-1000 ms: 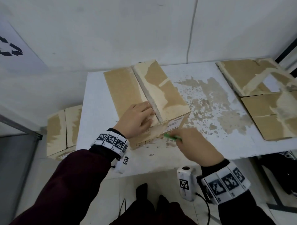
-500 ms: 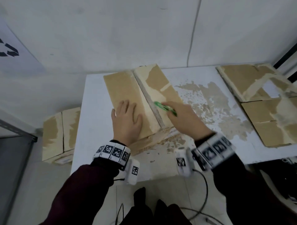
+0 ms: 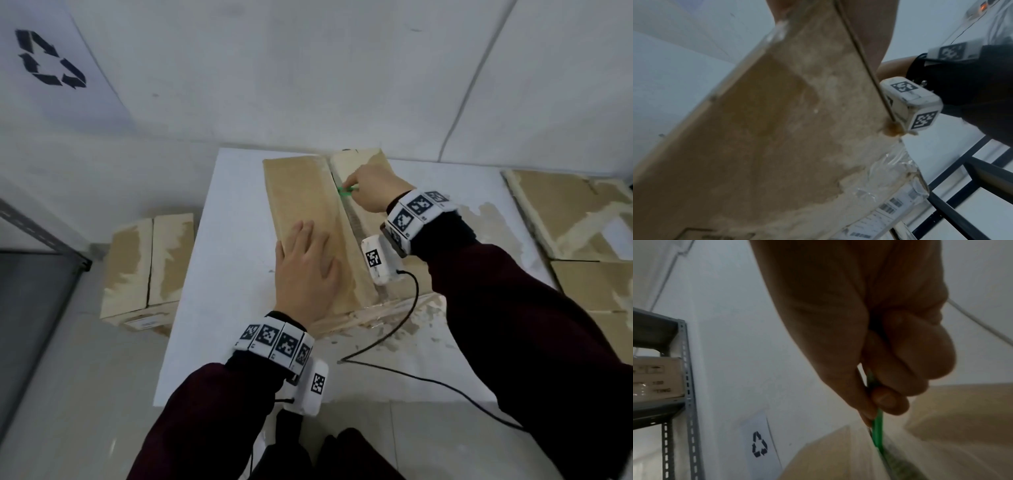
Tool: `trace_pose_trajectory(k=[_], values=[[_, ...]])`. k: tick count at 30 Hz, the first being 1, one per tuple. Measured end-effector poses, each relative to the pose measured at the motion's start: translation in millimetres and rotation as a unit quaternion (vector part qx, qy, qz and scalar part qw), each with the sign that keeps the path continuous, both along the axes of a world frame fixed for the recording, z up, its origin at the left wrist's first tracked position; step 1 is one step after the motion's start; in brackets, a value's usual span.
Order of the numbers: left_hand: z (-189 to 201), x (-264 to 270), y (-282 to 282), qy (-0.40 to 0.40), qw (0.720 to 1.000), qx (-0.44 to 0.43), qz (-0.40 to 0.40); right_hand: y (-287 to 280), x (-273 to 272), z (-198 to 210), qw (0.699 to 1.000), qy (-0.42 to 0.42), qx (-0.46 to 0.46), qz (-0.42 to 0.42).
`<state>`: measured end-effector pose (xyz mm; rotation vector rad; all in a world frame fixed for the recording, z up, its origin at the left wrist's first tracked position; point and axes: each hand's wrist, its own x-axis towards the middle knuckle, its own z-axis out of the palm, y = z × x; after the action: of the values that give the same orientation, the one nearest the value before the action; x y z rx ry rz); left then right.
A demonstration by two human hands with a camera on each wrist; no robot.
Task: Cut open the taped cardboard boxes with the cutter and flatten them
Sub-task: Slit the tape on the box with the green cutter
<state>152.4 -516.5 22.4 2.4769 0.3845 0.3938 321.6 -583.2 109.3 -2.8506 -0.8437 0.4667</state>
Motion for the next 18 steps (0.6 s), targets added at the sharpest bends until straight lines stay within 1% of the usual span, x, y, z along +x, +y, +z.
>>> trace_pose_trajectory(k=[3,6,10,14,16,17,18], values=[[-0.4,0.7,0.3,0.004,1.000,0.007,0.002,-13.9,-22.7,12.9,1.000,0.014,-0.012,0.004],[0.5,1.3,0.1,0.023,1.000,0.013,0.002,-40.0,-58.9,22.8,0.999,0.019,-0.032,0.014],[2.3,1.6,-1.6,0.055,0.998,0.040,0.007,-82.9,-107.4,21.7,0.998,0.063,-0.020,-0.008],[-0.9,1.4,-3.1,0.051,0.997,0.064,0.016,-119.2,-144.0,16.2,0.993,0.093,0.044,-0.057],[-1.7,1.0,-1.8,0.027,0.995,0.096,0.007,-132.2,-159.0,7.3,0.988,0.092,0.088,-0.083],[-0.3,0.4,-1.2,0.004,0.992,0.121,-0.016,-136.4,-166.1,1.8,0.984,0.094,0.115,-0.095],[1.0,0.4,-1.7,-0.026,0.987,0.145,-0.064,-140.0,-172.9,-5.1,0.978,0.097,0.145,-0.110]])
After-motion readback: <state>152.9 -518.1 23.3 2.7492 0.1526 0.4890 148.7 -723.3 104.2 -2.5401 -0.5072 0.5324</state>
